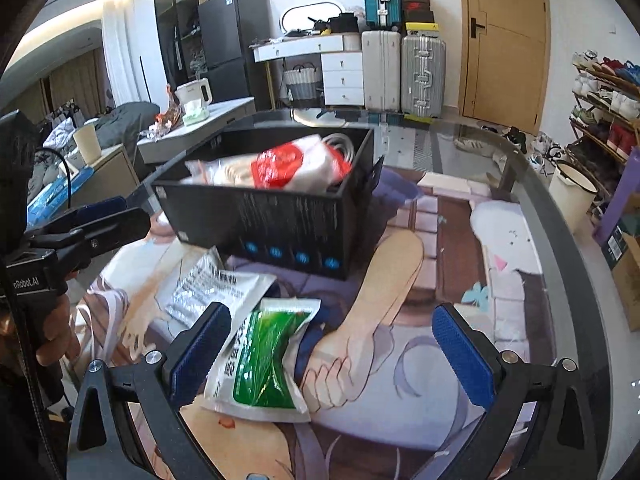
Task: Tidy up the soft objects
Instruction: 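Open and withdraw both tools from the box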
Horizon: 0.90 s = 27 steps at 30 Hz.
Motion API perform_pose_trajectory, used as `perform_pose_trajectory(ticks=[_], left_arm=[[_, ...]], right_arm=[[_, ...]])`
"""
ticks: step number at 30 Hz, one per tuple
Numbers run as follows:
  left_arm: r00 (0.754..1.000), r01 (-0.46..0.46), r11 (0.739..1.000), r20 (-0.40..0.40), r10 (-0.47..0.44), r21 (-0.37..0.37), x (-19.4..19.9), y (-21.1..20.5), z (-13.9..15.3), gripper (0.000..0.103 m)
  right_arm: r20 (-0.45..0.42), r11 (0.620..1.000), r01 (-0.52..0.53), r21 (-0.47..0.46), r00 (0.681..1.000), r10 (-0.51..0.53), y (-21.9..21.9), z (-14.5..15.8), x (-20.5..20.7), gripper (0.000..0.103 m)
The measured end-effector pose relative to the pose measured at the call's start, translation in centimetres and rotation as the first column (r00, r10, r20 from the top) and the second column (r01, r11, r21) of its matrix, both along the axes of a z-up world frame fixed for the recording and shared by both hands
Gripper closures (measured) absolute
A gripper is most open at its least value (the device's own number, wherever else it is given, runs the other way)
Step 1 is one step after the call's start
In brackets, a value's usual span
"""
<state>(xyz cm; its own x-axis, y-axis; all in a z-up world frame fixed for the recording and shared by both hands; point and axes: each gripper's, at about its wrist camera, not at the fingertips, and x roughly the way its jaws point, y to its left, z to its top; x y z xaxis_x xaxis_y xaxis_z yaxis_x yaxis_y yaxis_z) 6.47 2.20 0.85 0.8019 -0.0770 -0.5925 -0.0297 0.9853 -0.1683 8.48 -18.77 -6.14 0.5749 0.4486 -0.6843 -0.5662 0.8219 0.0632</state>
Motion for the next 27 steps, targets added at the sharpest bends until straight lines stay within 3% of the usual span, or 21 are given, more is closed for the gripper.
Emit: perform_pose_trajectory(ticks=[7, 13, 27], left_arm=[[1.000, 0.007, 1.000, -0.024, -0.006, 0.020, -0.5, 0.3, -1.3, 0.000], [0.999, 0.016, 1.000, -0.039, -0.016, -0.007, -0.6, 0.6, -1.9, 0.000], [0.998, 0.034, 0.999, -0.048, -0.034, 0.002, -0.5, 0.3, -1.9, 0.000]], right_arm=[[-0.024, 1.000, 0.004, -0.024, 1.000, -0.005, 0.2, -0.6, 0.2, 0.001], [-0.052, 0.999, 0.001, -0.047, 0.999, -0.003, 1.0, -1.3, 0.5, 0.001], [-0.083, 0.991, -0.074, -0.113, 0.994, 0.065, 3.5, -2.4, 0.6, 0.001]])
